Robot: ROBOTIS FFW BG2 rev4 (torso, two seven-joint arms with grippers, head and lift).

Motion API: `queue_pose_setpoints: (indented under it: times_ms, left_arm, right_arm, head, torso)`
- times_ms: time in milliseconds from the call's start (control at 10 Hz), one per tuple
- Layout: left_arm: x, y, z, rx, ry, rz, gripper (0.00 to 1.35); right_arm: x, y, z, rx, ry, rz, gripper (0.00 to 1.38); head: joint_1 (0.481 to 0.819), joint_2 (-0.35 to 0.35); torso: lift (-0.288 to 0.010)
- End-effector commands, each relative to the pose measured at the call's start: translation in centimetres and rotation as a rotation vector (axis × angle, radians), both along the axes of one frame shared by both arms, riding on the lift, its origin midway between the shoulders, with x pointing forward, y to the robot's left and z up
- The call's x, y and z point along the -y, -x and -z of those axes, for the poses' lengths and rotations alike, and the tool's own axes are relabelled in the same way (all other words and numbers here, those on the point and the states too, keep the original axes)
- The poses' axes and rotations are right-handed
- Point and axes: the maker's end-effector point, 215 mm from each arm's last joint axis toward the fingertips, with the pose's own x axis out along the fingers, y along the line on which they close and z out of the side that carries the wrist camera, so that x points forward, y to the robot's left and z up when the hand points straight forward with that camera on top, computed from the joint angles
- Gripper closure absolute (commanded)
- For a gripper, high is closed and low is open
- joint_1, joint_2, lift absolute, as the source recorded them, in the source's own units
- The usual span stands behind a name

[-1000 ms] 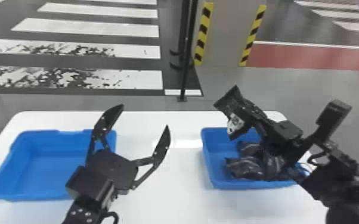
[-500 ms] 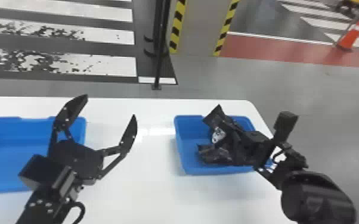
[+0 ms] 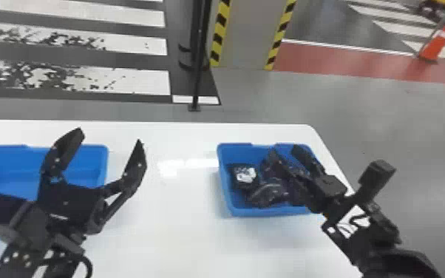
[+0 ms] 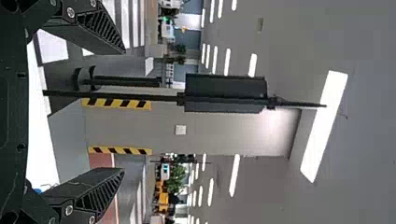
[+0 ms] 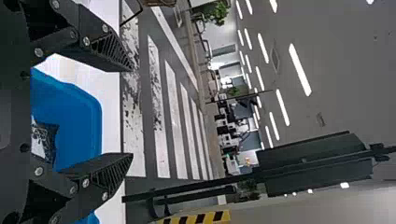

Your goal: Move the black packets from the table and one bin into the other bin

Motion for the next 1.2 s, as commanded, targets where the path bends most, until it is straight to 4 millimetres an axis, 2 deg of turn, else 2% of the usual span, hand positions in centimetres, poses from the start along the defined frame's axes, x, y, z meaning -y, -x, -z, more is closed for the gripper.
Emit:
queue_pose_setpoints:
  times_ms: [0,100,200,300,400,600,700,800,1100]
  left_arm:
    - [-1.1,0.1,1.7,-0.085,0.064,-0.013,0.15]
    - [-2.0,0.4,1.9,-0.101,0.081,-0.027,0.15]
    - [-3.5,1.0,1.8,-0.091,0.063,-0.063,0.15]
    - [-6.0,2.1,1.6,-0.096,0.008,-0.135,0.15]
    - [-8.5,3.5,2.1,-0.119,-0.036,-0.209,0.15]
    - [-12.7,5.1,3.1,-0.165,-0.139,-0.34,0.15]
    - [-13.4,5.2,3.2,-0.166,-0.159,-0.356,0.15]
    - [-13.0,5.3,2.2,-0.145,-0.158,-0.351,0.15]
    - [-12.2,5.1,1.9,-0.136,-0.154,-0.335,0.15]
  right_arm:
    - [-0.6,4.0,-3.0,0.066,-0.02,0.06,0.22]
    - [-0.5,5.5,-4.6,0.089,-0.025,0.087,0.22]
    - [-1.4,6.8,-5.4,0.088,0.004,0.087,0.22]
    - [-2.3,8.2,-6.8,0.086,0.025,0.127,0.22]
    - [-2.4,9.0,-7.1,0.078,0.043,0.162,0.22]
    - [-1.9,9.2,-4.1,0.005,0.066,0.177,0.23]
    - [-2.4,9.1,-3.1,-0.019,0.059,0.166,0.23]
    - [-3.2,9.1,-3.1,-0.018,0.057,0.152,0.23]
    - [-3.4,9.0,-3.5,-0.012,0.048,0.145,0.23]
  head:
    - [0.695,-0.226]
    - [0.695,-0.215]
    - [0.695,-0.213]
    - [0.695,-0.2]
    - [0.695,-0.175]
    - [0.695,-0.115]
    - [0.695,-0.083]
    - [0.695,-0.06]
    - [0.695,-0.045]
  torso:
    - [-0.11]
    - [-0.11]
    - [-0.11]
    - [-0.11]
    - [-0.11]
    - [-0.11]
    - [-0.11]
    - [-0.11]
    - [-0.11]
